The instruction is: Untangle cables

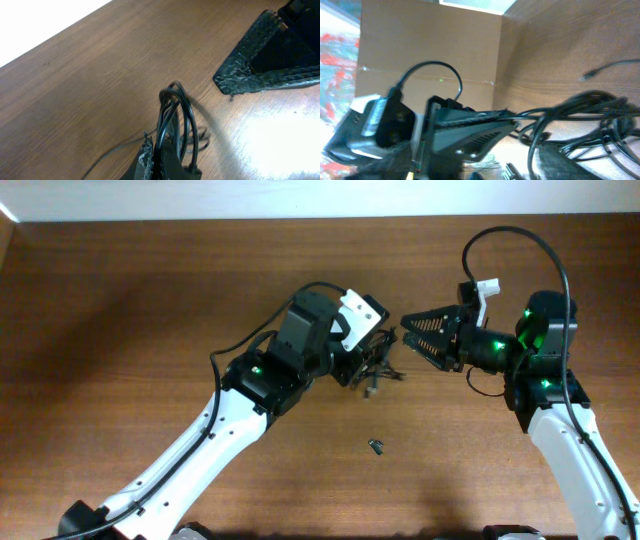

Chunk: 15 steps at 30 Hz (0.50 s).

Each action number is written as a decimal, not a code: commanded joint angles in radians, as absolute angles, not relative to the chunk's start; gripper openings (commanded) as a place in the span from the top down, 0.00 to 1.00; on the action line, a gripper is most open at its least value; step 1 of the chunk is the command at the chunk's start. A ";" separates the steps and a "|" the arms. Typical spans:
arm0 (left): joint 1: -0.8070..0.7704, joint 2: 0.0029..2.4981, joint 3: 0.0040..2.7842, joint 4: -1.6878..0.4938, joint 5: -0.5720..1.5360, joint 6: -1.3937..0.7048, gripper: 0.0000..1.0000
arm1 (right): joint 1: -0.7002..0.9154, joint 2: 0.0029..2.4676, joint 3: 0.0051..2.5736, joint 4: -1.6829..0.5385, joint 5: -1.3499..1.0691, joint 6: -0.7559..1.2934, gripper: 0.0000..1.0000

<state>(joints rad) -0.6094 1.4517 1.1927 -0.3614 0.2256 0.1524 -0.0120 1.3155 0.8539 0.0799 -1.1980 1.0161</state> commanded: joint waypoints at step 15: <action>-0.614 1.455 1.194 -0.165 0.489 0.056 1.00 | -0.007 1.303 0.862 -0.102 -1.080 0.867 0.44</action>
